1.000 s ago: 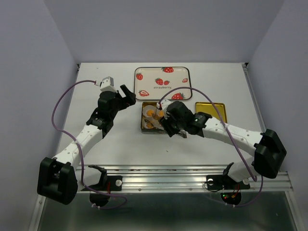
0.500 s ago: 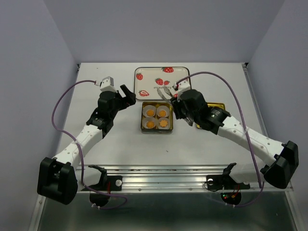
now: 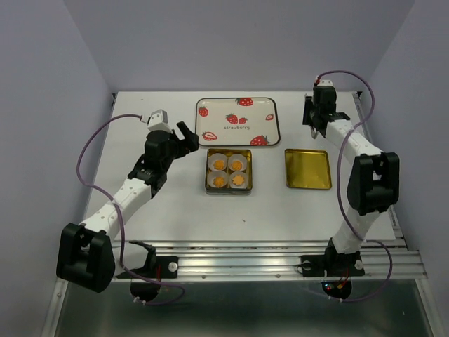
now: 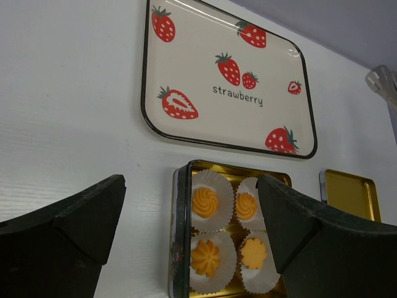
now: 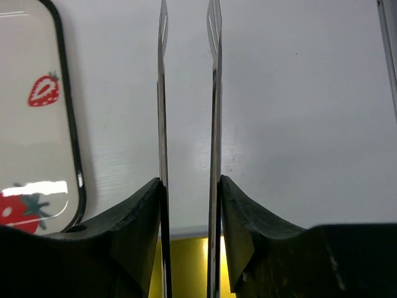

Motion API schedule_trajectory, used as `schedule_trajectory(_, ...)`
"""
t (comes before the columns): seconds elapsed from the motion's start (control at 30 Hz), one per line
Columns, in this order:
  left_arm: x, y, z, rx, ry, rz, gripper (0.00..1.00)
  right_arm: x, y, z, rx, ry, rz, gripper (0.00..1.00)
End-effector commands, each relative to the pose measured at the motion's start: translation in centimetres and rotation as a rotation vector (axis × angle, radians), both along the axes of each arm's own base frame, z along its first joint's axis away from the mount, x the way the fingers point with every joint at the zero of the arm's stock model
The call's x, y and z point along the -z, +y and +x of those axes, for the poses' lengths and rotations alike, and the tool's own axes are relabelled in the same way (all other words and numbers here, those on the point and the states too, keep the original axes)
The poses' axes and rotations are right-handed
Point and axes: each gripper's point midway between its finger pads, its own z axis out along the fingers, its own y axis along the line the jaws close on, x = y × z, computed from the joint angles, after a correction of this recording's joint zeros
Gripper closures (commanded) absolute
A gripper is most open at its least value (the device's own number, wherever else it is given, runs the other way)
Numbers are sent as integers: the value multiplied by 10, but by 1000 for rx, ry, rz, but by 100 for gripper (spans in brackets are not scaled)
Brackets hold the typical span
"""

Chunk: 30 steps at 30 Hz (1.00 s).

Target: Pack the cookies

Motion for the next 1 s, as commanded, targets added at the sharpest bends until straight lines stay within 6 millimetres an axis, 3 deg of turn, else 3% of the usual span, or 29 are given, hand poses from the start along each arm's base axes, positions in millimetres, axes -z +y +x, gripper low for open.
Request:
schedule_trajectory(0.0, -29, -6, 15, 6, -79, -8, 1, 4, -24, 45, 3, -55, -37, 53)
schedule_trajectory(0.07, -27, -8, 17, 10, -67, -5, 1, 35, -30, 60, -10, -37, -109, 54)
schedule_trajectory(0.1, -31, -10, 20, 17, -73, -1, 1, 37, -35, 69, -7, -41, -100, 54)
schedule_trajectory(0.13, -31, -11, 20, 22, -69, 0, 1, 61, -28, 74, -42, -7, -75, 54)
schedule_trajectory(0.23, -32, -12, 25, 27, -65, 9, 1, 85, -34, 87, -42, 13, -59, 53)
schedule_trajectory(0.43, -31, -11, 29, 21, -50, 41, 1, 121, -34, 92, -64, 73, -75, 49)
schedule_trajectory(0.67, -27, -13, 33, 27, -38, 50, 1, 125, -38, 98, -82, 76, -89, 45)
schedule_trajectory(0.8, -24, -14, 35, 33, -29, 50, 1, 128, -35, 97, -92, 90, -75, 29)
schedule_trajectory(0.97, -24, -16, 35, 40, -31, 47, 1, 123, -38, 96, -81, 94, -86, 21)
